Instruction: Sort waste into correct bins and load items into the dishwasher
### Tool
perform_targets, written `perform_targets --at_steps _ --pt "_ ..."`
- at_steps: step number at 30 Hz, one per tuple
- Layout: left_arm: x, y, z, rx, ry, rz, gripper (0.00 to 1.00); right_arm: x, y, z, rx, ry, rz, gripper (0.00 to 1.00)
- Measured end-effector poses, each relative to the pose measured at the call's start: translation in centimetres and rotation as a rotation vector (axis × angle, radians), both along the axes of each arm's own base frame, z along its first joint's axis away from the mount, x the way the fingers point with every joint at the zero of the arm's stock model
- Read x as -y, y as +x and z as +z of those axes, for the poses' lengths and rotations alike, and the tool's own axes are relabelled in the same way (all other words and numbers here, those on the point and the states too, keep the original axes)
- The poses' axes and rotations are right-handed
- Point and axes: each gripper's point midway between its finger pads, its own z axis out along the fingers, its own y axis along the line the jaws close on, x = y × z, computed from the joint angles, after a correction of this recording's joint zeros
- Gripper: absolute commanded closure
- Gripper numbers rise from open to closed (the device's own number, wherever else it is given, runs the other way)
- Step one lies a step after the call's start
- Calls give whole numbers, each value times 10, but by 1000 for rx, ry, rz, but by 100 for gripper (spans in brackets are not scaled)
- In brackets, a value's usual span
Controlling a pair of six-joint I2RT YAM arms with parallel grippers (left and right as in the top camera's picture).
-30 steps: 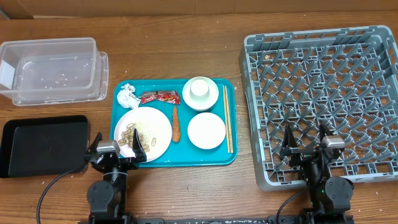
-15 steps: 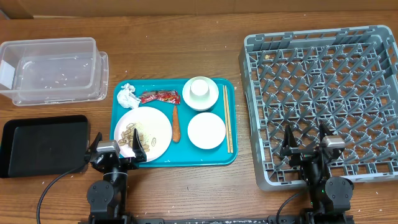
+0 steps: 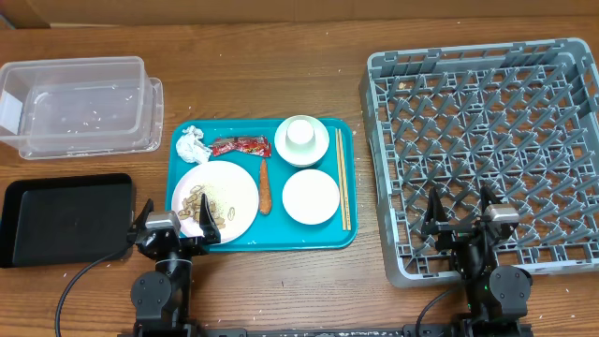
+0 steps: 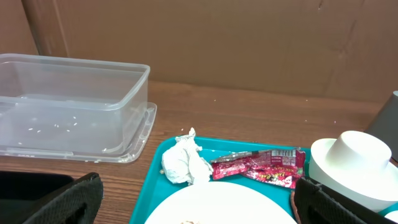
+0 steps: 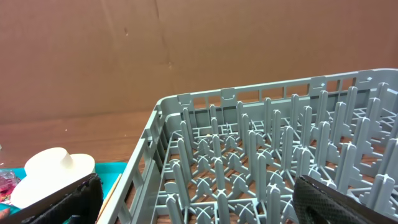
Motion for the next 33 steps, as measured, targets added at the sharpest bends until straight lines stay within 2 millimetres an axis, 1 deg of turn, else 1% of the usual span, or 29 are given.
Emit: perform_targets --at_steps 17,19,25,29,33 --pt "0 0 0 0 0 0 0 0 0 0 0 0 0 0" --pt "3 0 0 1 -12 -16 0 0 0 0 1 0 0 0" --pt "25 0 2 7 -217 -131 0 0 0 0 1 0 0 0" --pt "32 -1 3 3 -332 -159 0 0 0 0 0 0 0 0" --pt "34 -1 4 2 -378 -170 0 0 0 0 0 0 0 0"
